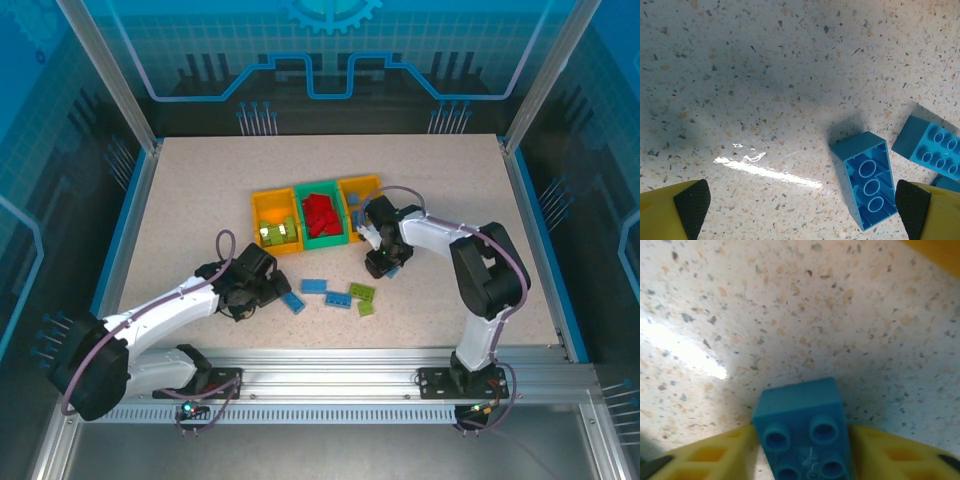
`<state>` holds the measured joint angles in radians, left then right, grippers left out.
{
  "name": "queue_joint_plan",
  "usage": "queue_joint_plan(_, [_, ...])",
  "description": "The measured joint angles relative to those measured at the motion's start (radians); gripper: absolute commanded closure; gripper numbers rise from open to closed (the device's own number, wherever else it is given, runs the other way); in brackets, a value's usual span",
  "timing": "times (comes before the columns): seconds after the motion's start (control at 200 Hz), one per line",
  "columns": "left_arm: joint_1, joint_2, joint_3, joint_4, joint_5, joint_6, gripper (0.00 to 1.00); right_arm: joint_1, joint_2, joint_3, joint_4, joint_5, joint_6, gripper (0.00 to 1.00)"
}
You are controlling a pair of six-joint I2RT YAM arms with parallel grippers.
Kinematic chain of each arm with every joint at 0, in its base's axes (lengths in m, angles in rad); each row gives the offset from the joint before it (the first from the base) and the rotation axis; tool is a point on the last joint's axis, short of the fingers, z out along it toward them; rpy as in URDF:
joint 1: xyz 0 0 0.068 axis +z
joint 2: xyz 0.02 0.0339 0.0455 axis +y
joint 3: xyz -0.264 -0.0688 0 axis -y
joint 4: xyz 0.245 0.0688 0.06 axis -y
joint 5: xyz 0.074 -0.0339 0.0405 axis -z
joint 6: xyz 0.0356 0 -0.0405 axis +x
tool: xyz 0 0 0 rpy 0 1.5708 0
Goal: Sort the legos into containers by color
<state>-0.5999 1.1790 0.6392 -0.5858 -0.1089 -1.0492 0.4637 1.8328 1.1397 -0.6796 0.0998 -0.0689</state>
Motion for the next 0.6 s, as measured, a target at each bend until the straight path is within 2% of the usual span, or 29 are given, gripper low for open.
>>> queue_joint_plan(0.12, [0.000,0.000,0.002,0.000,-0.002,0.000,0.01,0.000,-0.014,-0.001,-0.002,0.002,0.020,0.73])
queue_joint_plan(0.295, [-0.014,0.016,0.018,0.000,-0.003,0.000,0.01,-0.008,-0.093,0.036,-0.023,-0.027,0.039,0.74])
queue_joint_plan(0.465, [-0.052,0.066,0.042,0.006,-0.006,-0.008,0.01,-0.082,-0.092,0.239,-0.025,-0.108,0.108,0.73])
queue_joint_plan(0.6, [-0.092,0.110,0.060,0.023,-0.006,-0.027,0.01,-0.132,0.026,0.459,-0.045,-0.131,0.181,0.72])
